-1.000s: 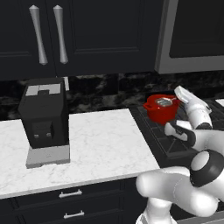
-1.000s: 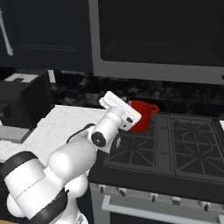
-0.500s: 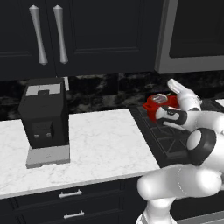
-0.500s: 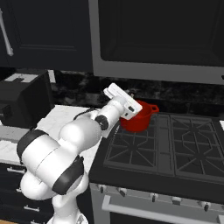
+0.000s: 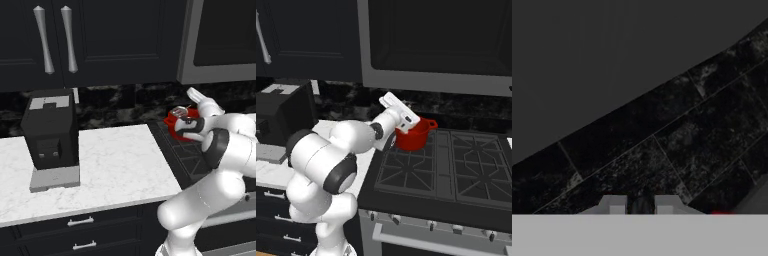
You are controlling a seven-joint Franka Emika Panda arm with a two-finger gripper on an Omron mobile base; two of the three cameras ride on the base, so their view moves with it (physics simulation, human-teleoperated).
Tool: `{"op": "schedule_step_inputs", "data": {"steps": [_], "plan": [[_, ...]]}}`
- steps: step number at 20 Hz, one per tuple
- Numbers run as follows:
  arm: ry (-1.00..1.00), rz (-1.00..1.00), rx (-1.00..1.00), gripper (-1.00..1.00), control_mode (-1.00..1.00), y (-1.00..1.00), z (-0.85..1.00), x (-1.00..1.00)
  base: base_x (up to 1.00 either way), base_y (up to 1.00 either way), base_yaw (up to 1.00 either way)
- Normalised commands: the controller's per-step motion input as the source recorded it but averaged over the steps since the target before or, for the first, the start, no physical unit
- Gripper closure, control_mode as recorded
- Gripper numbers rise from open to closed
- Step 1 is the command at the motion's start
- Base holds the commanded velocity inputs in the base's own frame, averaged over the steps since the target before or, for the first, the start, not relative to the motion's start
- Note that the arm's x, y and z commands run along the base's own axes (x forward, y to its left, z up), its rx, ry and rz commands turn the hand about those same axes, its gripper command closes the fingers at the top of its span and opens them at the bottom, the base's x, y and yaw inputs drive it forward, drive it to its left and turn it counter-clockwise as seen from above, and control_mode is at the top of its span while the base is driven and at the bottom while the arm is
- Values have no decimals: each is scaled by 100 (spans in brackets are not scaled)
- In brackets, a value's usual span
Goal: Put the lemon wedge and mushroom in the pot. Retrieve the spatula and lightly stir the vegetables in the pot.
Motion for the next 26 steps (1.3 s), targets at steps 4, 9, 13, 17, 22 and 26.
{"op": "schedule_step_inputs", "data": {"steps": [4,9,13,17,22,26], "plan": [[0,0,0,100,-100,-22,-32,34,0,0,0],[0,0,-3,100,-100,-20,-29,34,0,0,0],[0,-2,-5,100,-100,-15,-34,29,0,0,0],[0,-1,-5,100,-100,-6,-37,22,0,0,0],[0,0,-4,100,-100,0,-25,32,0,0,0],[0,0,-4,100,-100,0,-18,34,0,0,0]]}}
